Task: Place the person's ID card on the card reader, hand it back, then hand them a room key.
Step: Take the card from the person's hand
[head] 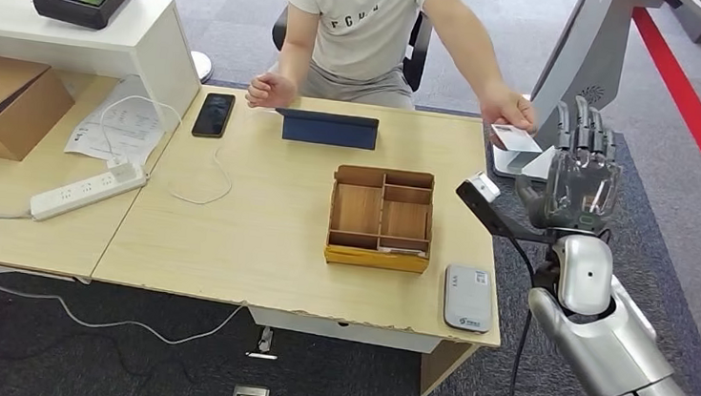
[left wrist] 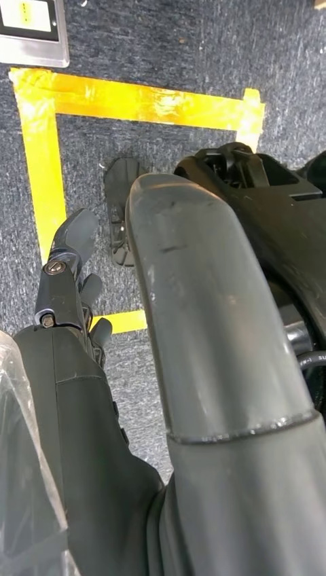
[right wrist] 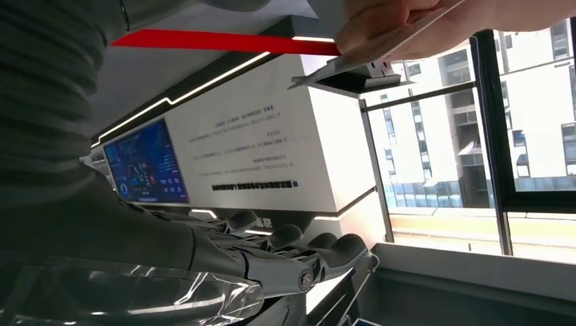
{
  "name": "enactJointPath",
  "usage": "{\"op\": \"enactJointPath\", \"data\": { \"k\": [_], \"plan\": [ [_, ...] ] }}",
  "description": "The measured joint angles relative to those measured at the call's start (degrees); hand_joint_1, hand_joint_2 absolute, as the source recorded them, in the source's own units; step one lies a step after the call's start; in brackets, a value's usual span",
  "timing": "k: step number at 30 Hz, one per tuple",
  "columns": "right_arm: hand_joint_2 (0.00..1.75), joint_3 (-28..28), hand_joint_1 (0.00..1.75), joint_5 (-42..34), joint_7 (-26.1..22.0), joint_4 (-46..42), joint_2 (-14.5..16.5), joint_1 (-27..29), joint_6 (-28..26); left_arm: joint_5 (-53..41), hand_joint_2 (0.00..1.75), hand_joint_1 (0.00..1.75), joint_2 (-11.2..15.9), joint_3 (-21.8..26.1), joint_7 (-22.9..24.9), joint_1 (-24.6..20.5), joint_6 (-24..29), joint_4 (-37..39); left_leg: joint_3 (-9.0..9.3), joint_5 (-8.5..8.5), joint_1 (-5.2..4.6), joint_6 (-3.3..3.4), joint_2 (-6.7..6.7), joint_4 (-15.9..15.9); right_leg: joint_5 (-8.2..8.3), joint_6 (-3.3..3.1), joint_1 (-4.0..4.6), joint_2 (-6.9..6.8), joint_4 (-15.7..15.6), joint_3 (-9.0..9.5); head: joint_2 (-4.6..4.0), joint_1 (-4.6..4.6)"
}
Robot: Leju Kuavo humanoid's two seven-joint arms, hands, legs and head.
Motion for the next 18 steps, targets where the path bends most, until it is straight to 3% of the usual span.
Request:
{"op": "enactJointPath", "data": {
  "k": [13,18],
  "plan": [
    [1.75,3.2,0.0,2.9,0.9,4.2,0.0,-1.7,0.2,0.0,0.0,0.0,0.0,-0.5,0.4,-0.1,0.7,0.0,-0.02,0.0,0.0,0.0,0.01,0.0,0.0,0.0,0.0,0.0,0.0,-0.04,0.0,-0.01],
    [1.75,4.5,0.0,-0.2,0.0,6.4,0.1,-3.1,-0.7,-0.1,0.0,0.0,0.0,-0.5,1.2,-0.5,1.2,0.0,-0.02,0.0,0.0,0.0,0.01,0.0,0.01,-0.01,0.0,0.01,0.0,-0.03,0.0,-0.01]
  ]
}}
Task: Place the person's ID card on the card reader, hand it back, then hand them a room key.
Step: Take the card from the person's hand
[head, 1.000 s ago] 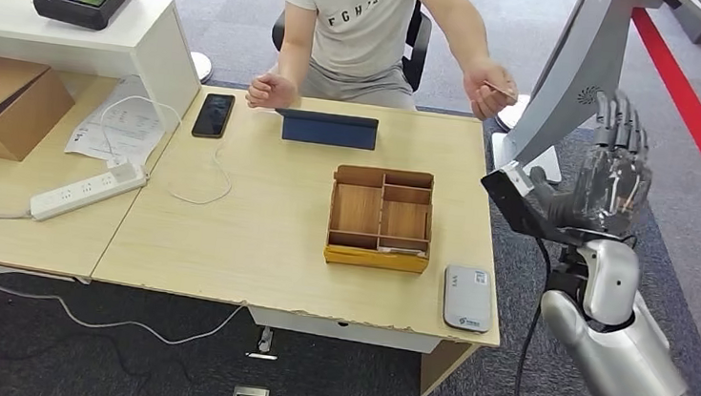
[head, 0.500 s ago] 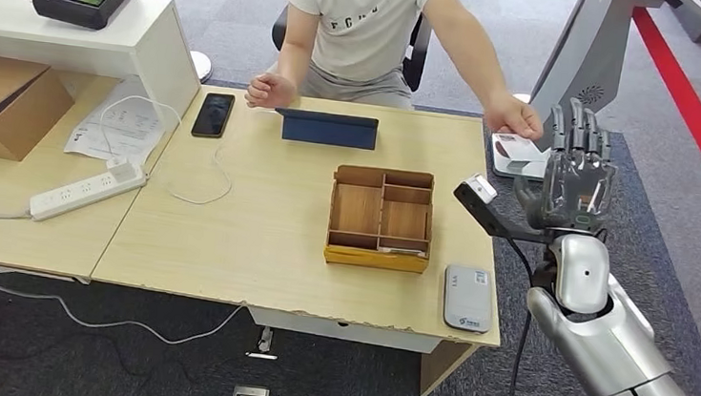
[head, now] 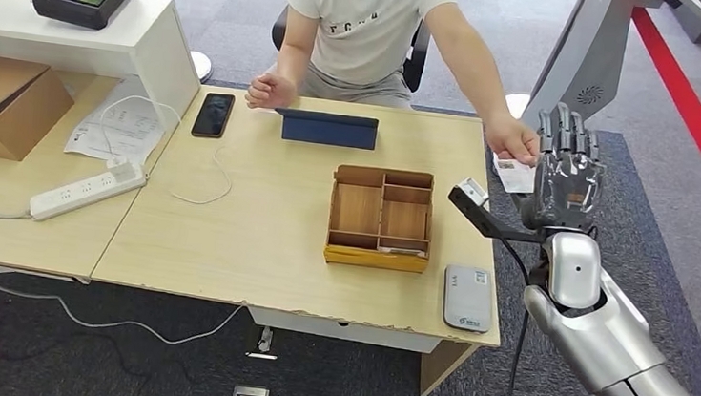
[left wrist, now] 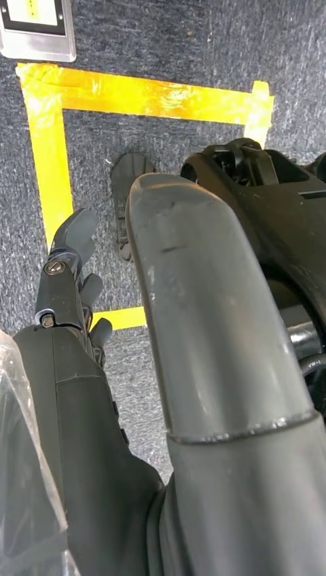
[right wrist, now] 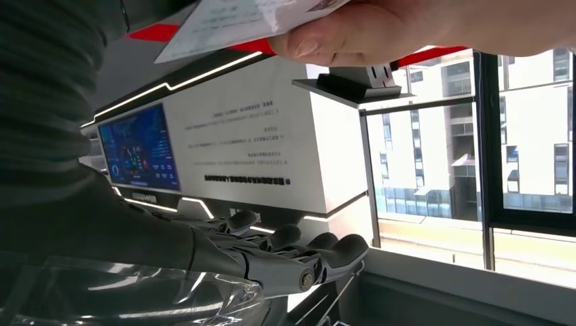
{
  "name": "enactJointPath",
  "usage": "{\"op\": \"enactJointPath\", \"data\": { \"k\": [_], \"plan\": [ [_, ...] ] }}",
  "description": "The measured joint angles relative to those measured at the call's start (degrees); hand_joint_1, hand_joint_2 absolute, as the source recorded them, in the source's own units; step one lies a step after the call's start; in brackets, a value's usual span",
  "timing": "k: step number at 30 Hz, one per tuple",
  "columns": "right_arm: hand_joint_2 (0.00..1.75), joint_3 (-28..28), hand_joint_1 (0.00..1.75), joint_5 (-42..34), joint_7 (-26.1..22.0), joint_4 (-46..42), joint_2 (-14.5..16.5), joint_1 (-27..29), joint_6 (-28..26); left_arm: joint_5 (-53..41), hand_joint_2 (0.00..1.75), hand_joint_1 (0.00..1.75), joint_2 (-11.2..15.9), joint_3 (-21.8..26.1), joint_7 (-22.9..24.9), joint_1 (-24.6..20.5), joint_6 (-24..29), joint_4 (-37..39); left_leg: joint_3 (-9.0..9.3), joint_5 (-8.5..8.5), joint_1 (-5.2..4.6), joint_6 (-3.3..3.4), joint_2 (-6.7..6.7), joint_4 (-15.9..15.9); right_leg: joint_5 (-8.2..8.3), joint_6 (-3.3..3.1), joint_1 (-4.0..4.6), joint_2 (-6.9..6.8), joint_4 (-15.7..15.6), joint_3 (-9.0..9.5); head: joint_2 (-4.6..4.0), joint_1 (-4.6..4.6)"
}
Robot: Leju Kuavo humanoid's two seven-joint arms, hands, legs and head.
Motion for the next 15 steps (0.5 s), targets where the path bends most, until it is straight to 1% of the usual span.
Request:
{"op": "enactJointPath", "data": {
  "k": [2,3,6,7,15],
  "plan": [
    [1.75,0.5,0.0,-1.0,-0.5,1.1,0.2,-0.6,-0.5,0.0,0.0,0.0,0.0,0.0,0.1,-0.2,0.0,0.0,0.0,0.0,0.0,0.0,0.0,0.0,0.0,0.0,0.0,0.0,0.0,0.0,0.0,0.0],
    [1.75,0.8,0.12,-1.3,-0.6,1.6,0.3,-0.8,-0.8,0.0,0.0,0.0,0.0,0.0,0.1,-0.2,0.0,0.0,0.0,0.0,0.0,0.0,0.0,0.0,0.0,0.0,0.0,0.0,0.0,-0.01,0.0,-0.01],
    [1.75,1.5,1.43,-2.3,-0.9,3.2,0.7,-1.5,-1.5,0.0,0.0,0.0,0.0,0.0,0.1,-0.4,0.1,0.0,0.0,0.0,0.0,0.0,0.0,0.0,0.0,0.0,0.0,0.0,0.0,-0.01,0.0,-0.01],
    [1.75,1.7,1.75,-2.8,-1.0,3.7,0.8,-1.6,-1.9,0.0,0.0,0.0,0.0,0.0,0.1,-0.6,0.1,0.0,-0.01,0.0,0.01,0.0,0.0,0.0,0.0,0.0,0.0,0.0,0.0,-0.01,0.0,-0.01],
    [1.75,3.2,1.75,-5.5,-2.0,6.7,1.4,-2.1,-4.0,-0.3,0.0,0.0,0.0,0.0,0.8,-1.2,0.1,0.0,-0.01,0.0,0.0,0.0,0.0,0.0,0.0,0.0,0.0,0.01,0.0,-0.02,0.0,0.0]
  ]
}}
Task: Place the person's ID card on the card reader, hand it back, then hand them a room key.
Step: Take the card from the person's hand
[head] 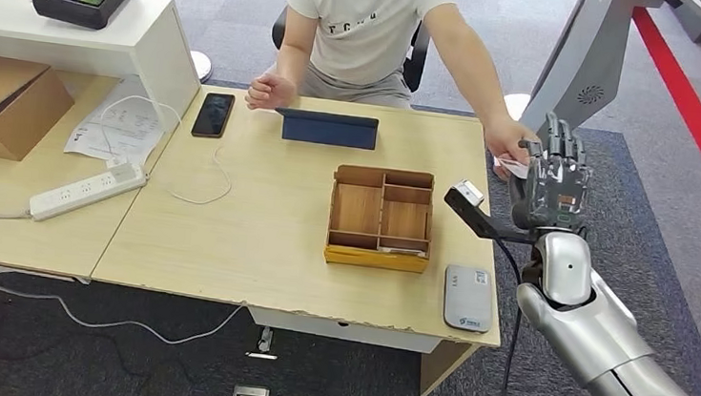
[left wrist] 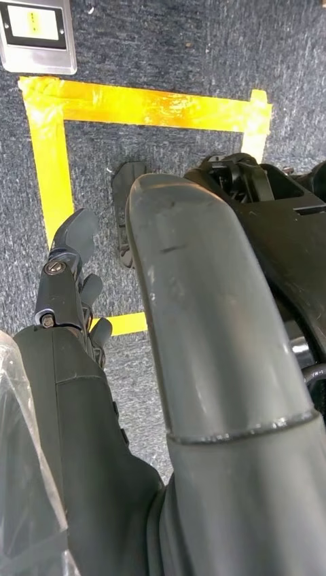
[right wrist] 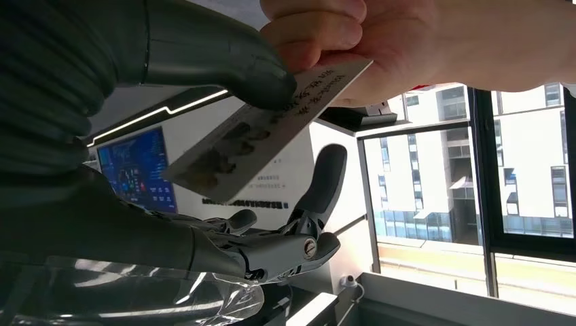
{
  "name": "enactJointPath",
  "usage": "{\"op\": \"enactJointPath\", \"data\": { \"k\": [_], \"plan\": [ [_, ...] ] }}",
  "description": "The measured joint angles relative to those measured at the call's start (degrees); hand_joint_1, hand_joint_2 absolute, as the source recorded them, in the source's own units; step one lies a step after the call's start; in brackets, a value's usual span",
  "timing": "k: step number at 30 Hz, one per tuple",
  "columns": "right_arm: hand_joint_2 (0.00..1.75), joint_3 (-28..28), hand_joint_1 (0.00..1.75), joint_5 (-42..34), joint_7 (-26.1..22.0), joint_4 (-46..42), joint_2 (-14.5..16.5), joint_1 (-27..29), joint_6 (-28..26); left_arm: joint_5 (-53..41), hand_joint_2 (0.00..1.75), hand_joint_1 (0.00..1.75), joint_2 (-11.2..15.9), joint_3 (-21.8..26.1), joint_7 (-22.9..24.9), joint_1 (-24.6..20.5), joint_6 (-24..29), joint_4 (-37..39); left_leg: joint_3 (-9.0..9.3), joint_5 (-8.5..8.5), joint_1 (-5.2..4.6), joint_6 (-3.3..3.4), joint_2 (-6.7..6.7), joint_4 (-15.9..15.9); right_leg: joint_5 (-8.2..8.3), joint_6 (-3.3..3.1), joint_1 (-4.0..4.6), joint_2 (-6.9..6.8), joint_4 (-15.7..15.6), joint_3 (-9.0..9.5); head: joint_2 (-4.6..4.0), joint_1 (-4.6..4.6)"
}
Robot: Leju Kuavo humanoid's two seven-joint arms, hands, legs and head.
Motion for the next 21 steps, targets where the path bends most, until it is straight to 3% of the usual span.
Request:
{"op": "enactJointPath", "data": {
  "k": [21],
  "plan": [
    [1.75,2.4,1.75,-4.4,-2.6,4.6,1.3,-0.5,-3.9,-0.9,0.0,0.0,0.0,0.0,0.1,-0.3,0.4,0.0,0.01,0.0,0.0,0.0,0.0,0.0,0.0,0.0,0.0,0.0,0.0,-0.01,0.0,0.0]
  ]
}}
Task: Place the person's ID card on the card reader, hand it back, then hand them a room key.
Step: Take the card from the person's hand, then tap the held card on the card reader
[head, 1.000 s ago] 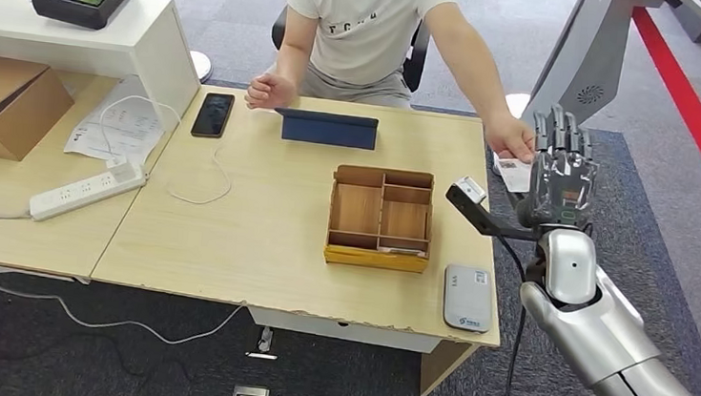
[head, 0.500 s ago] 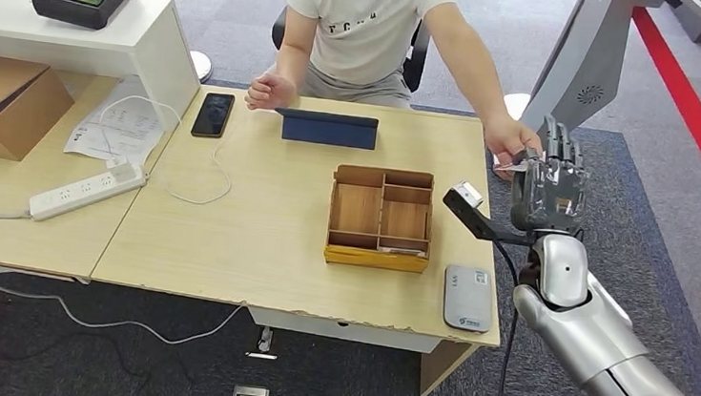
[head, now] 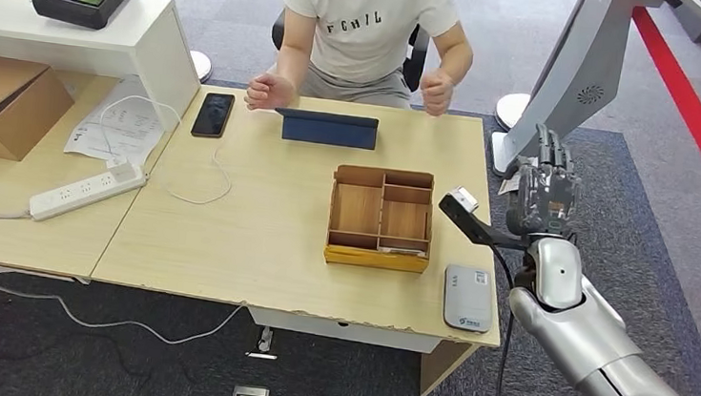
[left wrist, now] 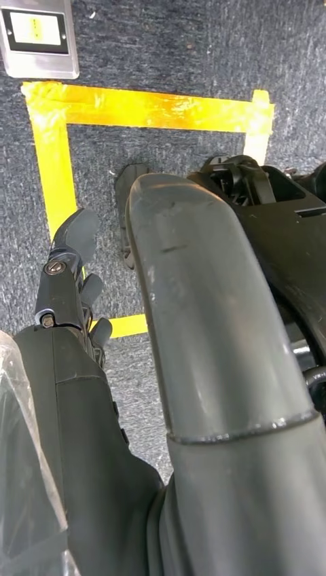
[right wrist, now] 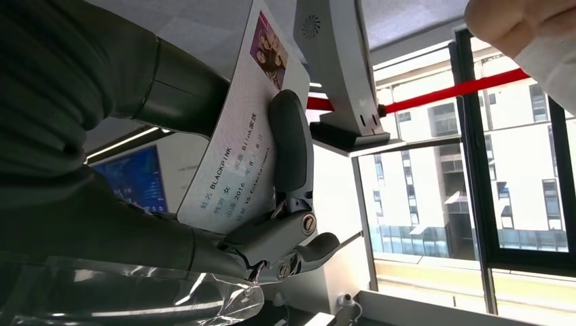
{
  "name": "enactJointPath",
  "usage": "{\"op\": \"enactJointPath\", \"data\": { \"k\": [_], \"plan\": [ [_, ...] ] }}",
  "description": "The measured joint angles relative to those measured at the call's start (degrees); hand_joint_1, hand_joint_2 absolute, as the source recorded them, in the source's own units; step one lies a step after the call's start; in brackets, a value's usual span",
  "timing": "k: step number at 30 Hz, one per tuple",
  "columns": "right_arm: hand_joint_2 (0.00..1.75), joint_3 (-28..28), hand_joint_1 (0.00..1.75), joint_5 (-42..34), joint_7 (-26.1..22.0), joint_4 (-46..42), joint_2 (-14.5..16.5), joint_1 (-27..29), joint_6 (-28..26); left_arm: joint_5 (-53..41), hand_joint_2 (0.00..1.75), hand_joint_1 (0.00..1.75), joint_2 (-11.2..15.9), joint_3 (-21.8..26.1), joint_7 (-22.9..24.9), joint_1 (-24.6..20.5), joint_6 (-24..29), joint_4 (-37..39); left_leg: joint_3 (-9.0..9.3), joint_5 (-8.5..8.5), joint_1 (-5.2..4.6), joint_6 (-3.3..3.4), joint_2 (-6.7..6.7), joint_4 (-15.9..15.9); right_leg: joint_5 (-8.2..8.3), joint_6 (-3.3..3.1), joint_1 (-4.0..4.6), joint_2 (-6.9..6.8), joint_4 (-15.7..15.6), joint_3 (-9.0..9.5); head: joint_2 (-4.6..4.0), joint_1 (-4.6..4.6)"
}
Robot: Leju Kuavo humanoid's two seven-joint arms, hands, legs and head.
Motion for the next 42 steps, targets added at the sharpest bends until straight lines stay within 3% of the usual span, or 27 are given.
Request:
{"op": "enactJointPath", "data": {
  "k": [8,22,42],
  "plan": [
    [1.75,0.3,1.75,-5.9,-0.9,0.8,0.1,3.5,-1.6,0.7,0.0,0.0,0.0,0.1,-0.2,0.2,0.5,0.0,-0.02,0.0,0.02,0.0,0.0,0.0,0.0,0.0,0.01,0.0,0.0,-0.02,0.0,0.0],
    [1.75,-4.1,1.75,-4.5,-2.9,1.2,0.1,13.6,-1.9,2.4,0.0,0.0,-0.1,0.5,-1.3,1.6,1.7,0.0,-0.05,-0.02,0.04,0.0,0.0,0.0,0.0,0.0,0.03,0.02,0.0,-0.04,0.0,0.01],
    [1.75,-3.7,1.75,-10.3,-3.6,1.4,1.3,14.3,-1.9,5.6,0.0,0.0,-0.8,2.1,-1.5,2.8,4.3,0.0,-0.04,-0.02,0.04,0.0,0.02,0.0,0.0,0.0,0.03,0.02,0.0,-0.04,0.0,0.01]
  ]
}}
